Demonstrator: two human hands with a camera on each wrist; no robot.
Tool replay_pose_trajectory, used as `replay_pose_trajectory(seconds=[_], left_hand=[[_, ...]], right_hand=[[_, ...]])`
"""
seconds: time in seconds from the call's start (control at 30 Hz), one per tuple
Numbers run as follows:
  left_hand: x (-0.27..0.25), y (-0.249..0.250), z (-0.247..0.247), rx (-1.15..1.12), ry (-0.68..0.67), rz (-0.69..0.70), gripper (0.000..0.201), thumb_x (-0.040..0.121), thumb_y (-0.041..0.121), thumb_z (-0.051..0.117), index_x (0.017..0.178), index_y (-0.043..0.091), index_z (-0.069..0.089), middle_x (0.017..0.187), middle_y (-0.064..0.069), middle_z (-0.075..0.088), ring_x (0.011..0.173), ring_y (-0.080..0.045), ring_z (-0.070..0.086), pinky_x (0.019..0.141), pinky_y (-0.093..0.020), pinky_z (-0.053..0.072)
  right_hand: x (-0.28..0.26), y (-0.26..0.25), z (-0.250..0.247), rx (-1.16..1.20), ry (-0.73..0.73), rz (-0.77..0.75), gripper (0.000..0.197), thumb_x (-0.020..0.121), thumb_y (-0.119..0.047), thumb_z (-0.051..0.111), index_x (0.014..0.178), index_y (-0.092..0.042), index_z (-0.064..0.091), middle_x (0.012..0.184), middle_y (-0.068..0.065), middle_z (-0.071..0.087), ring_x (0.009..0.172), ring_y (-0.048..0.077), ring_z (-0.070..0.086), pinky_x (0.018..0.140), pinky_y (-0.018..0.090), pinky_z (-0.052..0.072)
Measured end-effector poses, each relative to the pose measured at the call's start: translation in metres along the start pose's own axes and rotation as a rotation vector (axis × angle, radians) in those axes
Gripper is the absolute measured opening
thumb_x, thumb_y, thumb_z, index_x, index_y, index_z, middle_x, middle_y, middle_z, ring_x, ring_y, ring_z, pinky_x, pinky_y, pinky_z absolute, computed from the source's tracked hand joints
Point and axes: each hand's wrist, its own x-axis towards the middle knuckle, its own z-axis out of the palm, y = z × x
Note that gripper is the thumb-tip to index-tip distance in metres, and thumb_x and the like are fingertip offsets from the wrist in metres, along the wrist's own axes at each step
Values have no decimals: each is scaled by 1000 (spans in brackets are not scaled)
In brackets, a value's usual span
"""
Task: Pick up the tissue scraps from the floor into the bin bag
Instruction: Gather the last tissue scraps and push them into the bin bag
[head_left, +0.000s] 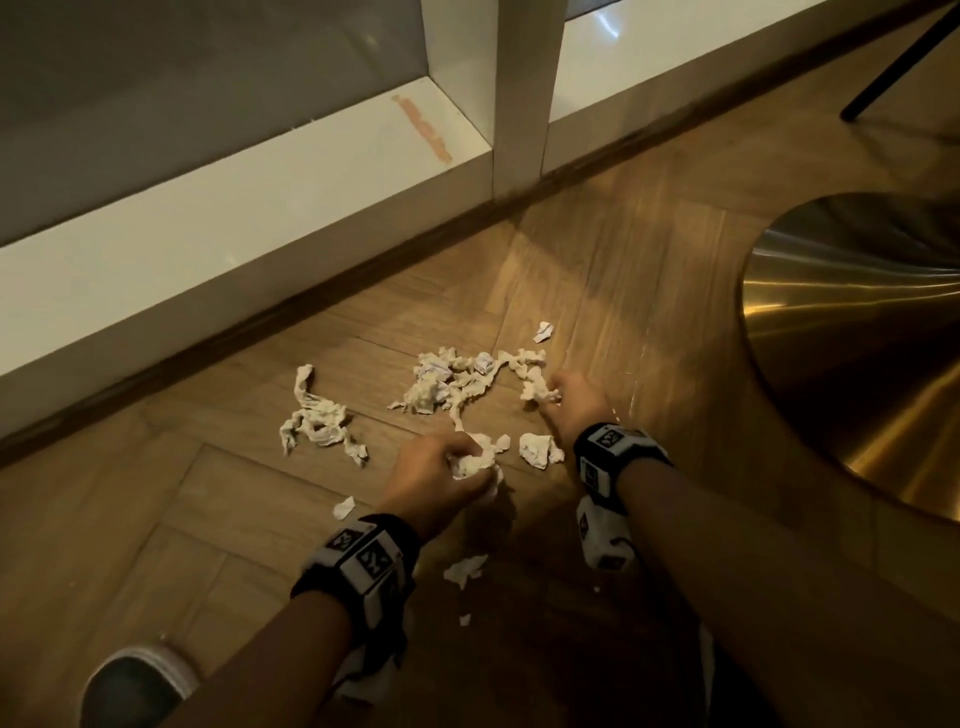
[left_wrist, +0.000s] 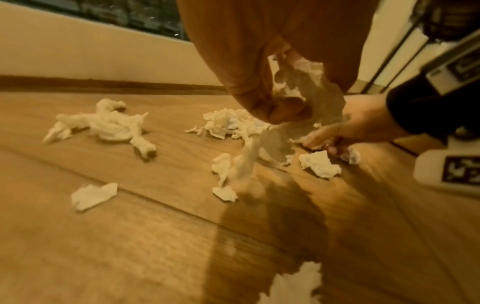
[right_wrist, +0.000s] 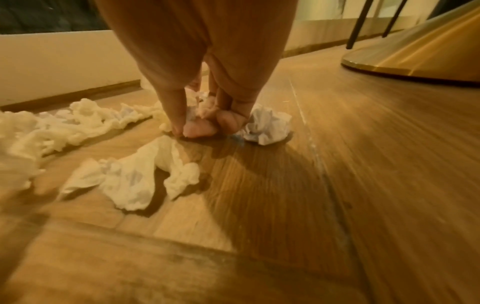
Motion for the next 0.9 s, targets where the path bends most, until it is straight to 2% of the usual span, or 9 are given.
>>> replay_pose_trajectory(seconds=[0.17, 0.27, 0.37, 0.47, 0.6, 0.67, 0.73, 0.83, 0.9], left_hand=[[-27, 2, -7, -218, 153, -122, 11, 80, 29, 73, 87, 23, 67, 92, 9, 63, 86, -4, 56, 73, -20, 45], [-48, 12, -14, -278, 193, -150, 8, 83, 26, 70, 85, 19, 67, 85, 13, 61, 83, -1, 56, 68, -16, 41], [-76, 18, -22, -310, 192, -161, 18, 86, 30, 65, 77, 15, 68, 71, 5, 64, 71, -9, 60, 60, -20, 43], [-112, 24, -26, -330, 198, -207, 24, 88, 28, 62, 72, 10, 65, 66, -6, 62, 63, -13, 57, 57, -23, 42], [-162, 36, -23, -250, 249, -196, 29, 85, 33, 64, 60, 19, 59, 60, 2, 58, 63, -12, 56, 56, -27, 38], [-185, 43, -19, -291, 227, -234, 33, 84, 32, 63, 56, 18, 53, 56, 2, 53, 61, -14, 51, 58, -29, 36], [-212, 54, -16, -444, 217, -295, 31, 80, 33, 59, 55, 16, 52, 56, 0, 51, 64, -19, 49, 59, -30, 35], [-237, 67, -4, -557, 135, -375, 21, 94, 21, 50, 81, 11, 65, 81, -4, 62, 83, -22, 56, 70, -29, 39], [-252, 72, 8, -679, 157, -503, 21, 99, 20, 46, 99, 6, 62, 91, -2, 60, 81, -18, 57, 76, -26, 44]], right_hand=[[-28, -3, -12, 182, 62, -22, 34, 79, -24, 71, 111, -18, 61, 109, 9, 63, 92, 23, 64, 83, 37, 56], [-65, -13, -38, 164, 30, -178, 28, 80, -17, 72, 105, -6, 67, 97, 2, 64, 83, 16, 59, 74, 25, 47], [-123, -27, -56, 160, -71, -290, 20, 79, -12, 72, 98, -5, 69, 91, 6, 65, 78, 14, 57, 70, 26, 49], [-185, -35, -64, 80, -173, -352, 17, 79, -9, 71, 96, -8, 70, 86, 0, 59, 72, 6, 52, 58, 6, 41], [-255, -39, -62, 39, -276, -352, 14, 74, -12, 72, 75, -23, 65, 79, -5, 57, 80, 16, 59, 70, 29, 53], [-284, -40, -63, 68, -284, -347, 27, 74, -9, 71, 62, -26, 54, 68, -8, 49, 74, 14, 56, 63, 28, 49], [-310, -39, -64, 74, -279, -400, 20, 74, -7, 69, 65, -21, 58, 63, -10, 48, 65, 8, 51, 59, 23, 43], [-346, -35, -68, 117, -303, -495, 13, 74, -11, 71, 71, -20, 62, 60, -12, 49, 55, 1, 44, 51, 12, 36], [-363, -28, -67, 161, -297, -499, 14, 71, -8, 73, 71, -19, 63, 62, -11, 53, 56, 1, 47, 52, 14, 41]])
